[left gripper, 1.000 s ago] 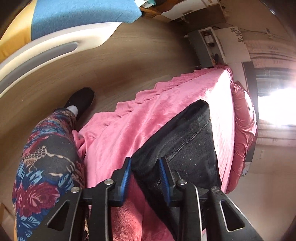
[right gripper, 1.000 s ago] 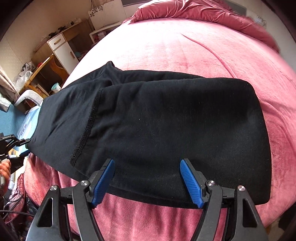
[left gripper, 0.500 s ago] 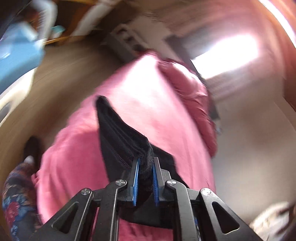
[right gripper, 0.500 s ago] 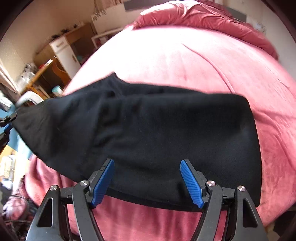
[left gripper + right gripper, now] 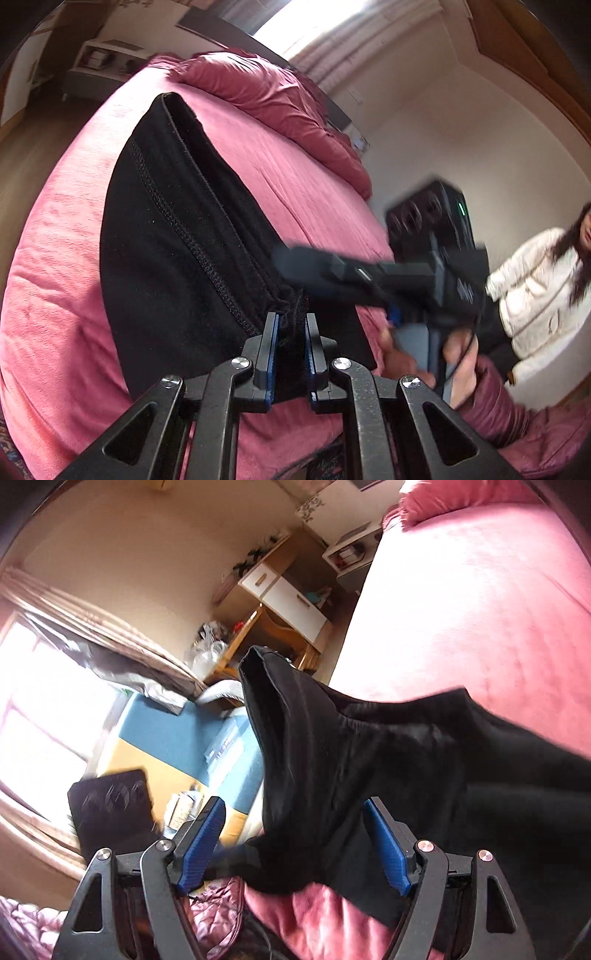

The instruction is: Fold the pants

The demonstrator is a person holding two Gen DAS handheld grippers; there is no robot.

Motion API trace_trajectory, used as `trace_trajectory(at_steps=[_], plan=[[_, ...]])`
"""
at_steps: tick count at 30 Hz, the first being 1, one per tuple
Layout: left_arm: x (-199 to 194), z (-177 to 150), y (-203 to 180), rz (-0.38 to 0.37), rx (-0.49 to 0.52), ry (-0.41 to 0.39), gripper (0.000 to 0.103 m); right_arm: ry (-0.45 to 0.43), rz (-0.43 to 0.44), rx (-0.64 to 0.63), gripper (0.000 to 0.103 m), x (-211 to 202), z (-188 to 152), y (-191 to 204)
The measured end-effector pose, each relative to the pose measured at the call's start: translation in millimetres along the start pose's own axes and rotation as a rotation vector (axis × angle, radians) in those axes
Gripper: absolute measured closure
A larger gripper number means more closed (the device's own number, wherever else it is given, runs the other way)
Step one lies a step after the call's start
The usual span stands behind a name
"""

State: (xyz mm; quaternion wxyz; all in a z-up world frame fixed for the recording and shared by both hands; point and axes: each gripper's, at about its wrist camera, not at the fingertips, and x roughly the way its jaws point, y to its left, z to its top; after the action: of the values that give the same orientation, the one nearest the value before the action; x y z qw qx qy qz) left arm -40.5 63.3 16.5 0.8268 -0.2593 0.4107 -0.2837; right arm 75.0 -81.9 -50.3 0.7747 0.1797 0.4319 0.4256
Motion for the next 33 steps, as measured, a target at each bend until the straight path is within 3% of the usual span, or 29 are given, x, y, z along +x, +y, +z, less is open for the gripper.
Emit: trace_trajectory(at_steps=[3,5,6,7,8,10,12,14,16,18,21,27,33], plan=[[5,-2,-4,-0.008,0.033,0.028,0.091,0.081,-0.022,-0.037,0.027,24,16,3],[9,-3,-8,-0.014,0.054,0.042,0.091,0.136,-0.058,-0.072,0.037,40,20,4],[11,-2,-11,-0.016,0.069,0.050,0.091,0.157,-0.093,-0.100,0.057,46,20,7],[11,-1,-12,-0.009,0.084,0.053,0.091,0.175,-0.147,-0.133,0.085,51,19,10],[11,-1,-13,0.001,0.099,0.058,0.091,0.184,-0.170,-0.150,0.090,54,19,10],[6,4,-13,-0.027,0.120,0.074,0.090,0.182,-0.168,-0.179,0.090,49,18,14],[-7,11,-8,-0.120,0.096,0.060,0.086,0.159,-0.160,-0.175,0.090,37,20,15],[-27,20,3,-0.224,0.050,0.013,0.083,0.126,-0.142,-0.155,0.090,20,25,15],[-46,31,21,-0.280,-0.022,-0.057,0.081,0.092,-0.129,-0.149,0.090,1,24,18],[-61,38,40,-0.263,-0.086,-0.116,0.080,0.058,-0.134,-0.144,0.090,-19,23,20],[-62,50,61,-0.169,-0.130,-0.145,0.080,0.005,-0.126,-0.119,0.090,-52,16,16],[-9,59,75,-0.041,-0.163,-0.050,0.079,-0.078,-0.179,-0.005,0.090,-111,-4,-31],[53,30,62,-0.035,-0.140,0.077,0.078,-0.051,-0.280,0.144,0.090,-143,-33,-115]])
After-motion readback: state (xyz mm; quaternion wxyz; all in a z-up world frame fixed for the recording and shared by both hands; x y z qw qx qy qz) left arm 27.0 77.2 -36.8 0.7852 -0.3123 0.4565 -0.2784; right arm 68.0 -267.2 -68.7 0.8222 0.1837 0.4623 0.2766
